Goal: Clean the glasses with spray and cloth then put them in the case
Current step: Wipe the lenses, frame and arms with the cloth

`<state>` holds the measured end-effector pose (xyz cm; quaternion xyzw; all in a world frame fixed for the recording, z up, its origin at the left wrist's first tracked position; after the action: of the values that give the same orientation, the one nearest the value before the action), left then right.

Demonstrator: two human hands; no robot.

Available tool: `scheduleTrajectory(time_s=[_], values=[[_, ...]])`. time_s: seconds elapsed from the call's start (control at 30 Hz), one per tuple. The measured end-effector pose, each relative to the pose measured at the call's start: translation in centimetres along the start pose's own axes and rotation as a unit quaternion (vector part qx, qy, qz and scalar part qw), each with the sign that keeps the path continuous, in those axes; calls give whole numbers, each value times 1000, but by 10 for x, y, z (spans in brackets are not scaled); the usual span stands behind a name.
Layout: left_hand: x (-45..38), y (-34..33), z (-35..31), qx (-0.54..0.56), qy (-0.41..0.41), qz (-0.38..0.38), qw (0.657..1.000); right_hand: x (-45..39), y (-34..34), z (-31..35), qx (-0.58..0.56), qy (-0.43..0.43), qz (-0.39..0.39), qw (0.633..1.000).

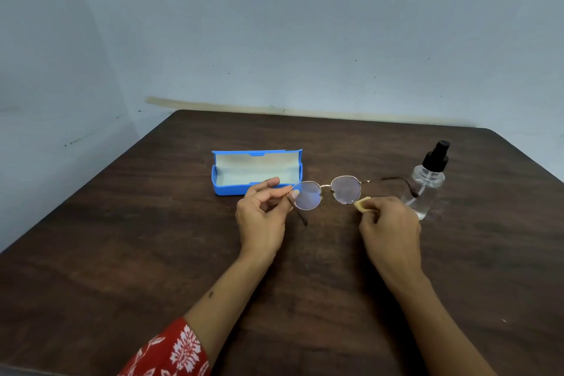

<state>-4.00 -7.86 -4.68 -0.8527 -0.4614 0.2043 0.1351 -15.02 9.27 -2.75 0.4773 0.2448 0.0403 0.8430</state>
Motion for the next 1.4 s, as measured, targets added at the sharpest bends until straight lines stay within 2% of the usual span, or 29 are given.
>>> scheduleTrajectory(time_s=[0.13, 0.3, 0.53, 0.87, 1.1, 1.2, 1.27, 1.4], values=[[2, -6, -1, -5, 7, 36, 999, -2, -2, 0, -31, 6, 2, 1000], [4, -6, 1, 3, 39, 45, 998, -2, 2, 1, -29, 17, -16, 999], [3, -6, 3, 62, 59, 16, 996, -1, 1, 3, -15, 22, -21, 999], [4, -4, 6, 48, 67, -2, 997, -1, 4, 6, -30, 29, -32, 999], [3, 1, 4, 73, 80, -64, 992, 5, 4, 11, -32, 43, -6, 999], [2, 3, 0, 70, 66, -78, 992, 13, 6, 19, -27, 71, -11, 997], [2, 4, -1, 62, 58, -76, 994, 20, 11, 30, -39, 99, -54, 993], [4, -1, -7, 9, 20, -44, 999, 32, 19, 58, -54, 228, -137, 962]])
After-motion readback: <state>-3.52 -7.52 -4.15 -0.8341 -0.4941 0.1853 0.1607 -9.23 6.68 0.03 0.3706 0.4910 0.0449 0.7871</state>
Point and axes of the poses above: each hand's wrist, its own x-axis away from the middle knuckle, its own y-axis out of the back of the hand, z = x × y, the point moved 5 cm from there along -x, towards the middle knuckle, and after that the axes turned 15 degrees about x, right-handed, at the moved point
